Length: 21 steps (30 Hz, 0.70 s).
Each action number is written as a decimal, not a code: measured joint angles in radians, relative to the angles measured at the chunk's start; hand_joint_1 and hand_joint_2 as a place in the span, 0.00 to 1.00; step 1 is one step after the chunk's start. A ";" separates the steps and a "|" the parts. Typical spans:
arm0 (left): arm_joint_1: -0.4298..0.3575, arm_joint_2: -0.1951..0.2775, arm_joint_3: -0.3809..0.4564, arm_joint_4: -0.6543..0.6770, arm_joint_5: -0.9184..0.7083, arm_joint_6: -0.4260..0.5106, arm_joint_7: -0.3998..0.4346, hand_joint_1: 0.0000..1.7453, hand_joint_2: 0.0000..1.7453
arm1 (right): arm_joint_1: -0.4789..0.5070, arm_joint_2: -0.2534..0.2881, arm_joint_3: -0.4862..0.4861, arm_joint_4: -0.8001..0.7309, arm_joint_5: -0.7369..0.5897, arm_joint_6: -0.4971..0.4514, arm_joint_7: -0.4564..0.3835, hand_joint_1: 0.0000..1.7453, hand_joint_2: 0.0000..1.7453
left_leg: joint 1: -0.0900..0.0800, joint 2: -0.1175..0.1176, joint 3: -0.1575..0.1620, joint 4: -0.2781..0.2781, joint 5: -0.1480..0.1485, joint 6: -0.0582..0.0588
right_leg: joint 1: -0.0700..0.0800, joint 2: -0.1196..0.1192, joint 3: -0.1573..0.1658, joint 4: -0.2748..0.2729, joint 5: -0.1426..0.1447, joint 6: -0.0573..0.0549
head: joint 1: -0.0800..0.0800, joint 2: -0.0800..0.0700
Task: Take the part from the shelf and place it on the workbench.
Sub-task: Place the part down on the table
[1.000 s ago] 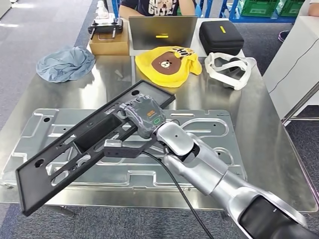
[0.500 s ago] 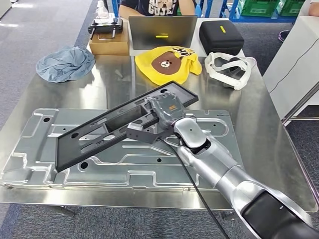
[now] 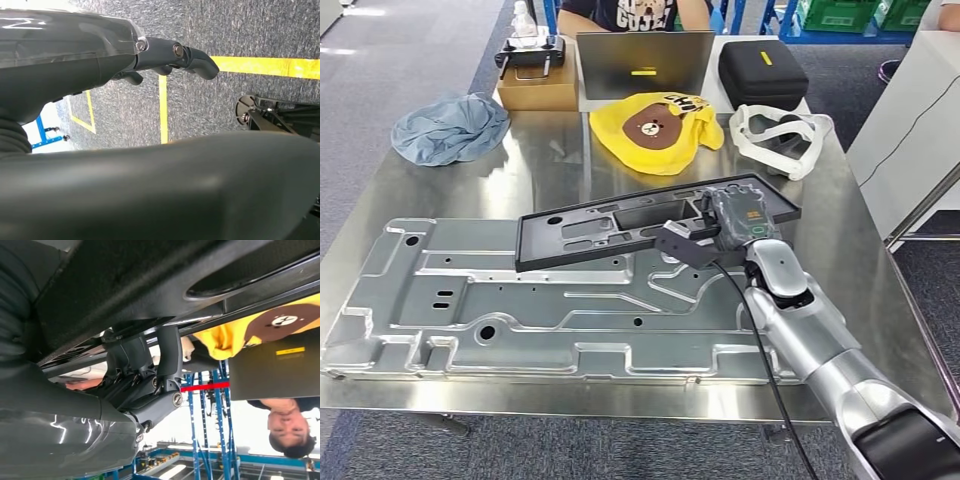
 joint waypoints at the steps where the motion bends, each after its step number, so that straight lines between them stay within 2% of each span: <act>1: 0.000 0.000 0.002 0.000 0.000 0.000 0.000 0.00 1.00 | 0.004 -0.003 -0.004 -0.006 0.000 0.001 0.000 1.00 1.00 | 0.000 0.000 0.000 0.000 0.000 0.000 | 0.000 0.000 0.000 0.000 0.000 0.000 | 0.000 0.000; 21: 0.000 -0.004 0.010 0.000 0.000 0.000 0.000 0.00 1.00 | 0.021 -0.021 -0.021 -0.035 0.000 0.006 0.000 1.00 1.00 | 0.000 0.000 0.000 0.000 0.000 0.000 | 0.000 0.000 0.000 0.000 0.000 0.000 | 0.000 0.000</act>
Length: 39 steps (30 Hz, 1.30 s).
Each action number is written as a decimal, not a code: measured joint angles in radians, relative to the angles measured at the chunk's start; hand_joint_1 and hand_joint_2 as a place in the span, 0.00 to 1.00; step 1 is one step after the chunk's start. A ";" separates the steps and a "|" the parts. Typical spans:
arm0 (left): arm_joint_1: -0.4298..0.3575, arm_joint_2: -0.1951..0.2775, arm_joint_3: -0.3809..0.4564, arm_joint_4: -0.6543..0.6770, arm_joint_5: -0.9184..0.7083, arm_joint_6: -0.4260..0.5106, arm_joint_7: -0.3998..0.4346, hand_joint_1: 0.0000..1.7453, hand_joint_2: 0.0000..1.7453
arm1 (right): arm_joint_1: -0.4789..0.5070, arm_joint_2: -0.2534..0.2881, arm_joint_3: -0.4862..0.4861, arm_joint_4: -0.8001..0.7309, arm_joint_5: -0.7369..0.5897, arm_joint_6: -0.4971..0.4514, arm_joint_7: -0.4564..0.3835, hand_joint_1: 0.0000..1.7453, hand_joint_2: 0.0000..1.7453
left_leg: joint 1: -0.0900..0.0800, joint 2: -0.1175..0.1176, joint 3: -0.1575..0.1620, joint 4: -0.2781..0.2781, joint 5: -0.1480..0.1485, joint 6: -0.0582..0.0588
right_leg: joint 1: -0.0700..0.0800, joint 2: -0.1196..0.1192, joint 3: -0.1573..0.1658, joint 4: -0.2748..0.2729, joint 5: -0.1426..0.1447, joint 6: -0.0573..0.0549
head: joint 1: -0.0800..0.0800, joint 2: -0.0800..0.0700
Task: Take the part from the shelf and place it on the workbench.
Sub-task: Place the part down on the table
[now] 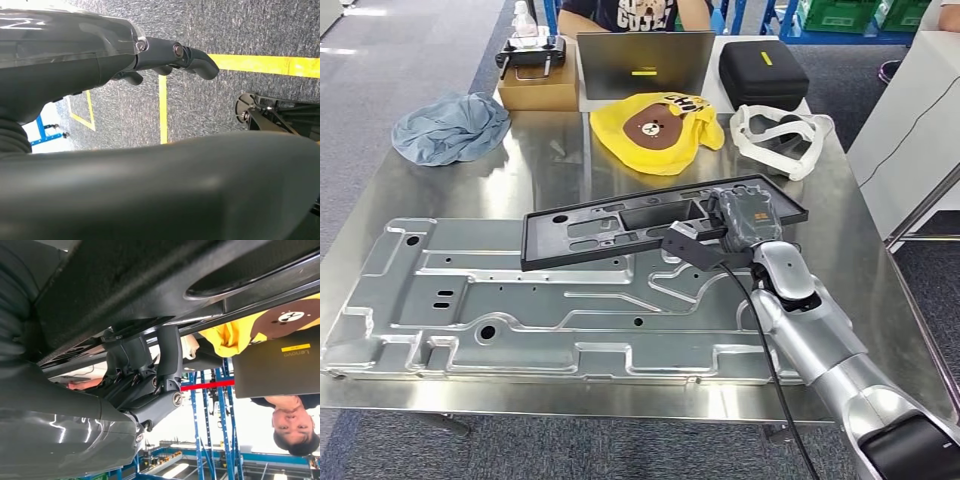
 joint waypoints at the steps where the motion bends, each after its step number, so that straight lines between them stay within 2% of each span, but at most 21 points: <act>1: 0.000 0.000 0.000 0.000 0.000 0.000 0.000 0.00 1.00 | 0.000 0.000 0.000 0.000 0.000 0.000 0.000 1.00 1.00 | 0.000 0.000 0.000 0.000 0.000 0.000 | 0.000 0.000 0.000 0.000 0.000 0.000 | 0.000 0.000; 32: 0.000 0.000 0.000 0.000 0.001 0.000 -0.004 0.00 1.00 | 0.003 -0.002 0.000 -0.002 -0.009 0.010 -0.008 1.00 1.00 | 0.000 0.000 0.000 0.000 0.000 0.000 | 0.000 0.000 0.000 0.000 0.000 0.000 | 0.000 0.000; 34: 0.001 -0.001 0.004 0.000 0.009 0.000 -0.038 0.00 1.00 | 0.055 -0.018 0.000 -0.037 -0.072 0.085 -0.059 1.00 1.00 | 0.002 -0.003 0.002 0.000 -0.001 0.000 | 0.001 -0.002 0.003 -0.002 -0.001 0.001 | 0.000 0.000; 36: 0.005 -0.003 0.011 0.000 0.018 0.000 -0.086 0.00 1.00 | 0.174 -0.053 0.008 -0.111 -0.146 0.173 -0.116 1.00 1.00 | 0.004 -0.009 0.006 0.000 -0.002 0.001 | 0.002 -0.008 0.012 -0.006 -0.004 0.004 | 0.000 0.000; 39: 0.015 -0.007 0.021 0.000 0.018 0.000 -0.112 0.00 1.00 | 0.326 -0.098 0.030 -0.206 -0.177 0.144 -0.129 1.00 1.00 | 0.002 -0.013 0.011 -0.001 -0.006 0.003 | 0.002 -0.008 0.018 -0.007 -0.007 0.007 | -0.001 0.000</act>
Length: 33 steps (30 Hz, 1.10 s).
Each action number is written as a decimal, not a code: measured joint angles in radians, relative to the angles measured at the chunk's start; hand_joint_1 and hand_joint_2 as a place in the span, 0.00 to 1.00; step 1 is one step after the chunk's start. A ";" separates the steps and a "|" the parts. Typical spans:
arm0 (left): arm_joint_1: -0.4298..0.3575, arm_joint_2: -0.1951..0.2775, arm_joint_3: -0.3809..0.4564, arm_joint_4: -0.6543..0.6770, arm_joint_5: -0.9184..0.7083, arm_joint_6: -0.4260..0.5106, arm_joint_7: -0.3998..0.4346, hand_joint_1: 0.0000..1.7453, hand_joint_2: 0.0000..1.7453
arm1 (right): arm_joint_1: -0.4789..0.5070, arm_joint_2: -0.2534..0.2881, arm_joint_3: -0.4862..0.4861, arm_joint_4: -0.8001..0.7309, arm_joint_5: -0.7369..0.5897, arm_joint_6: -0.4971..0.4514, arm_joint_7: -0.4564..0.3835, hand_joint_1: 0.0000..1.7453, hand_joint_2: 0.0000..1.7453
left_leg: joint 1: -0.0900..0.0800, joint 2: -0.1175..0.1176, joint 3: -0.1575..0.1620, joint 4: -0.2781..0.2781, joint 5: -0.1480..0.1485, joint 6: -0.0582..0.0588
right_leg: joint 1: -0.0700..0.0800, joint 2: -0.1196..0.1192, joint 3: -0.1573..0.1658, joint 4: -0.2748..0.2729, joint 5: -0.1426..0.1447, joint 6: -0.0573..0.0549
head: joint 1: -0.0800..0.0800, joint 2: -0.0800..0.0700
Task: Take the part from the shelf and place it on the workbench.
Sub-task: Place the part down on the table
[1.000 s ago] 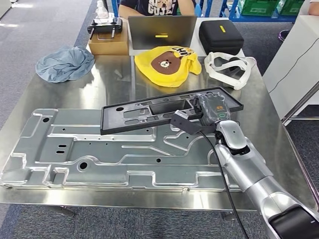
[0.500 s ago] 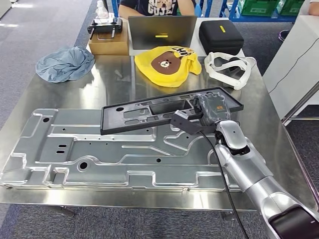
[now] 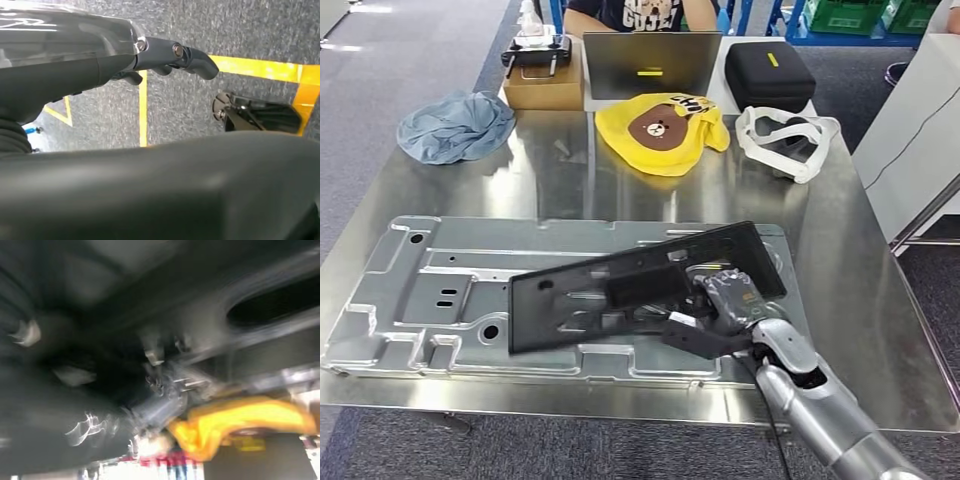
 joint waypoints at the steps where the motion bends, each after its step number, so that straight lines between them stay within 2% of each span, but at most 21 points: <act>1: 0.002 -0.002 0.003 0.000 0.000 0.001 -0.002 0.00 1.00 | 0.023 -0.014 0.005 -0.024 -0.009 -0.013 0.001 1.00 1.00 | 0.000 0.001 0.001 0.000 -0.001 0.001 | 0.000 0.002 0.001 0.000 -0.001 0.000 | -0.001 0.000; 7: 0.002 -0.010 0.006 0.000 -0.014 0.001 -0.027 0.00 1.00 | 0.070 -0.073 0.022 -0.108 -0.054 0.018 -0.003 1.00 1.00 | 0.000 0.002 0.007 -0.001 -0.002 0.001 | -0.001 0.003 0.007 -0.001 -0.002 0.000 | -0.002 0.000; 16: 0.000 -0.010 0.009 0.000 -0.024 0.006 -0.048 0.00 1.00 | 0.086 -0.088 0.037 -0.143 -0.073 0.018 -0.002 1.00 1.00 | -0.002 0.002 0.012 0.000 -0.002 0.001 | -0.002 0.003 0.011 -0.001 -0.001 0.000 | -0.002 0.000; 19: 0.000 -0.010 0.010 0.000 -0.030 0.006 -0.049 0.00 1.00 | 0.104 -0.091 0.038 -0.157 -0.065 -0.013 0.001 1.00 1.00 | -0.001 0.002 0.012 0.000 -0.002 0.001 | -0.002 0.003 0.011 -0.001 -0.001 0.000 | -0.002 0.000; 26: 0.000 -0.010 0.018 0.000 -0.041 0.007 -0.053 0.00 1.00 | 0.174 -0.092 0.026 -0.240 0.022 -0.170 -0.003 1.00 1.00 | -0.002 0.002 0.010 0.000 -0.002 0.001 | -0.002 0.003 0.010 -0.001 -0.002 0.000 | -0.002 0.000; 33: -0.003 -0.010 0.021 0.000 -0.058 0.007 -0.056 0.00 1.00 | 0.158 -0.100 0.016 -0.349 0.060 -0.185 -0.038 1.00 1.00 | -0.002 0.003 0.010 -0.001 -0.002 0.001 | -0.002 0.004 0.009 0.000 -0.002 0.000 | -0.002 0.000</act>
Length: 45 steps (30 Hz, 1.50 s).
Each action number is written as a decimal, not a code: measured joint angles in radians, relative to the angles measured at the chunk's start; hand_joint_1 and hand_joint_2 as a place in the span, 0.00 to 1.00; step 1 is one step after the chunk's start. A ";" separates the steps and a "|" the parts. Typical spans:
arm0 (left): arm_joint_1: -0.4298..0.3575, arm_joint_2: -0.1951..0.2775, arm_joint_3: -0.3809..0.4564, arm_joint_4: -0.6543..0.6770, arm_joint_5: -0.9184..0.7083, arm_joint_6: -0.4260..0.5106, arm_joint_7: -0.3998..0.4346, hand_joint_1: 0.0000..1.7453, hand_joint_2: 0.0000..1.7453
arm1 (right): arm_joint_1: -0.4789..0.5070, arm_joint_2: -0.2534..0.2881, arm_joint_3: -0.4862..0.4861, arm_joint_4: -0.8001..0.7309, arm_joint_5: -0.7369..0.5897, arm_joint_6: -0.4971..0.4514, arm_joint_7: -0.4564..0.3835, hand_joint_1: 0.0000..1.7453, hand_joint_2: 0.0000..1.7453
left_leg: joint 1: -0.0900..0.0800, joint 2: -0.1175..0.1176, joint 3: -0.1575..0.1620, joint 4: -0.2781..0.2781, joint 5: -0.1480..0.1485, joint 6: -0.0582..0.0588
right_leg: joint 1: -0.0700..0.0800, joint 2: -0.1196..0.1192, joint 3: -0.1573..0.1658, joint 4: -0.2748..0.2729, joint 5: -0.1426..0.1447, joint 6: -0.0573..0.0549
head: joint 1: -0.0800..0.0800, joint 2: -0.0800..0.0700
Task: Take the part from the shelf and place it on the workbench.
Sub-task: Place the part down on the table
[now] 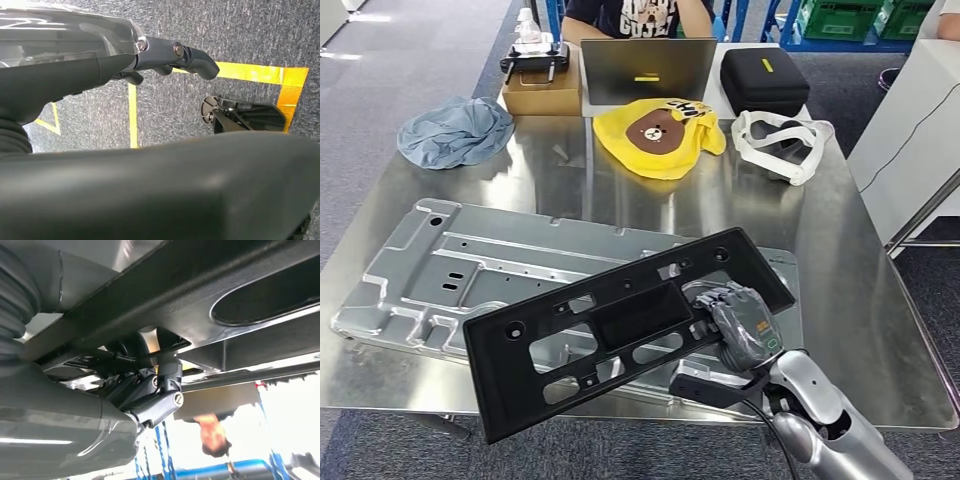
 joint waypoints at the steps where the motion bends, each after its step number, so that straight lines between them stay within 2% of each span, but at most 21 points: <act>1: 0.000 0.000 0.000 0.000 -0.001 0.000 0.000 0.00 1.00 | -0.009 0.000 0.000 -0.009 0.004 0.003 -0.001 1.00 1.00 | 0.000 0.000 0.000 0.000 0.000 0.000 | 0.000 0.000 0.000 0.000 0.000 0.000 | 0.000 0.000; 12: -0.003 -0.001 0.000 0.000 -0.015 -0.001 -0.002 0.00 1.00 | -0.073 0.000 0.025 -0.034 0.043 0.023 0.000 1.00 1.00 | -0.001 0.000 -0.001 0.000 0.000 0.000 | 0.000 0.000 0.000 0.000 0.000 0.000 | 0.000 0.000; 23: -0.004 -0.002 0.000 0.000 -0.035 -0.006 -0.002 0.00 1.00 | -0.141 0.009 0.086 0.033 0.001 0.146 0.041 1.00 1.00 | 0.000 0.000 -0.002 0.000 0.000 0.000 | 0.000 0.000 -0.001 0.000 0.000 0.000 | 0.000 0.000; 27: -0.007 -0.002 0.000 0.000 -0.045 -0.010 -0.001 0.00 1.00 | -0.180 0.040 0.099 0.113 -0.001 0.168 0.089 1.00 1.00 | -0.001 0.000 -0.002 0.000 0.000 0.000 | 0.000 0.000 -0.001 0.000 0.000 0.000 | 0.000 0.000; 35: -0.011 -0.002 -0.002 0.000 -0.076 -0.019 0.005 0.00 1.00 | -0.277 0.143 0.095 0.312 0.013 0.164 0.174 1.00 1.00 | 0.000 0.000 -0.002 0.000 0.000 0.000 | 0.000 0.000 -0.001 0.001 0.000 0.000 | 0.000 0.000; 45: -0.012 -0.002 -0.002 0.000 -0.093 -0.019 0.011 0.00 1.00 | -0.345 0.228 0.048 0.467 0.026 0.165 0.200 1.00 1.00 | 0.000 0.000 -0.003 0.000 0.000 0.000 | 0.000 0.000 -0.002 0.001 0.000 0.000 | 0.000 0.000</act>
